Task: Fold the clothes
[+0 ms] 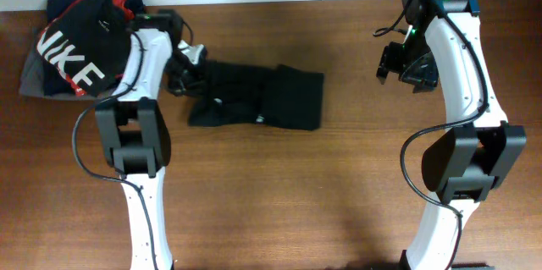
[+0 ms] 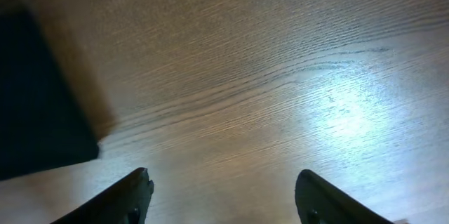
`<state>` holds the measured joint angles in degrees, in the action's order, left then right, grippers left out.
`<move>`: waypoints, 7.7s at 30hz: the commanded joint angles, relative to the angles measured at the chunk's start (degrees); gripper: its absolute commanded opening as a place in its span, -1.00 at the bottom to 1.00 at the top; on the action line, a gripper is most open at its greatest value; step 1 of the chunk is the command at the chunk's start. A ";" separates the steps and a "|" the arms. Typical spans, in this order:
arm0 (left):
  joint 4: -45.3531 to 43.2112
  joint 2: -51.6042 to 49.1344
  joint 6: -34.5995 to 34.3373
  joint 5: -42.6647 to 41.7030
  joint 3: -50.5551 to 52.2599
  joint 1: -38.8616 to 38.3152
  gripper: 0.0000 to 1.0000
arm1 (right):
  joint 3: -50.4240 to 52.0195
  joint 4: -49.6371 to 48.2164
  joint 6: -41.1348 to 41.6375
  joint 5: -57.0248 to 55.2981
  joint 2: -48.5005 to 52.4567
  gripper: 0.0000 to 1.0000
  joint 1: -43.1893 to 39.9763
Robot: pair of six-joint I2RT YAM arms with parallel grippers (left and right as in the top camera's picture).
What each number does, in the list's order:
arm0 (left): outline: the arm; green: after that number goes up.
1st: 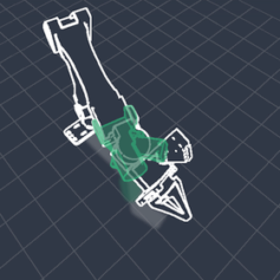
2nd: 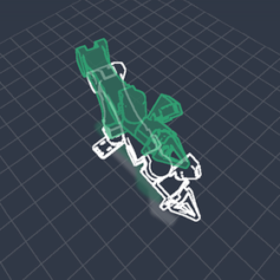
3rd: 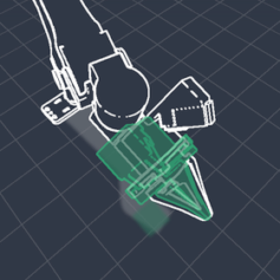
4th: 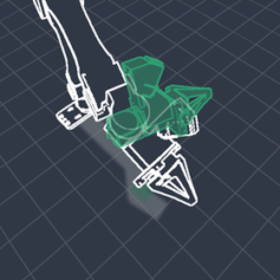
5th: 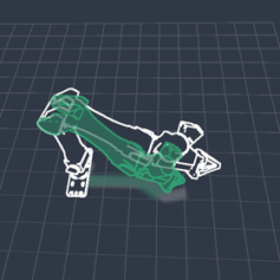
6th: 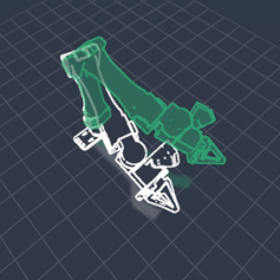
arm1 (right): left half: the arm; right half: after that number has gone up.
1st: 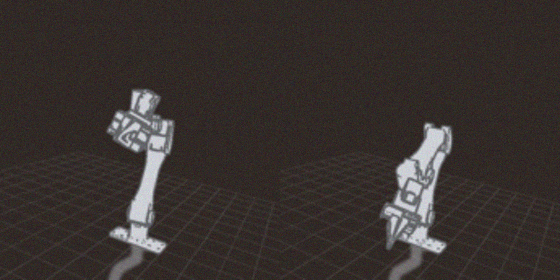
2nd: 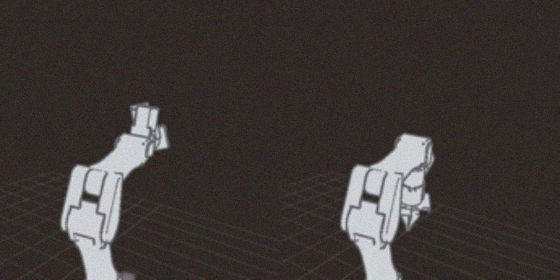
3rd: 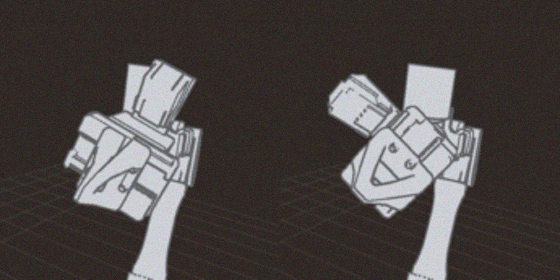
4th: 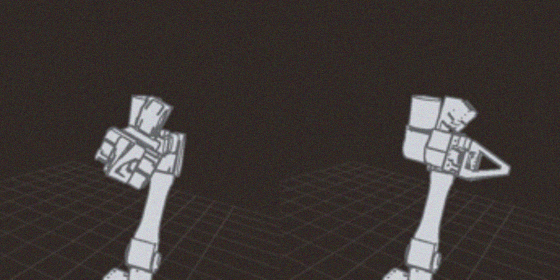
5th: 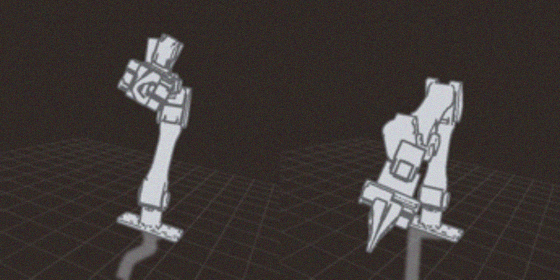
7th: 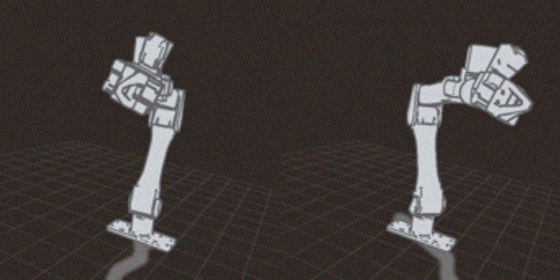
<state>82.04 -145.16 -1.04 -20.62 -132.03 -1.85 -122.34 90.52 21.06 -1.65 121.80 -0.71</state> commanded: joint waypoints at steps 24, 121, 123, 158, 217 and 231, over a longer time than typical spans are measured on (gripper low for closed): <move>14.69 -0.31 4.79 3.93 -23.52 -6.54 -1.00 | 28.61 -34.73 6.51 15.41 0.76 0.01 17.46; 14.67 3.76 -3.82 16.79 -42.38 -2.40 0.99 | 12.94 -32.68 -0.66 24.94 -1.22 0.81 18.29; 14.67 3.74 -3.69 16.81 -42.38 -2.21 0.99 | 12.94 -32.98 -0.57 24.94 -0.22 0.80 19.17; 14.67 0.72 -3.67 16.33 -42.32 -2.27 0.98 | -1.25 -27.04 1.88 20.83 5.20 -0.92 16.61; 14.67 -1.79 -3.67 15.30 -42.16 -2.27 0.98 | -13.81 -11.69 -6.47 27.45 -0.28 -0.21 9.14; 14.67 -3.10 -3.65 15.30 -42.16 -3.48 0.98 | -13.57 -23.61 -5.18 44.72 17.51 -0.70 12.41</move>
<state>96.66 -147.65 -4.16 -4.49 -174.25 -4.95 -136.16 65.87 16.03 40.10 135.72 12.25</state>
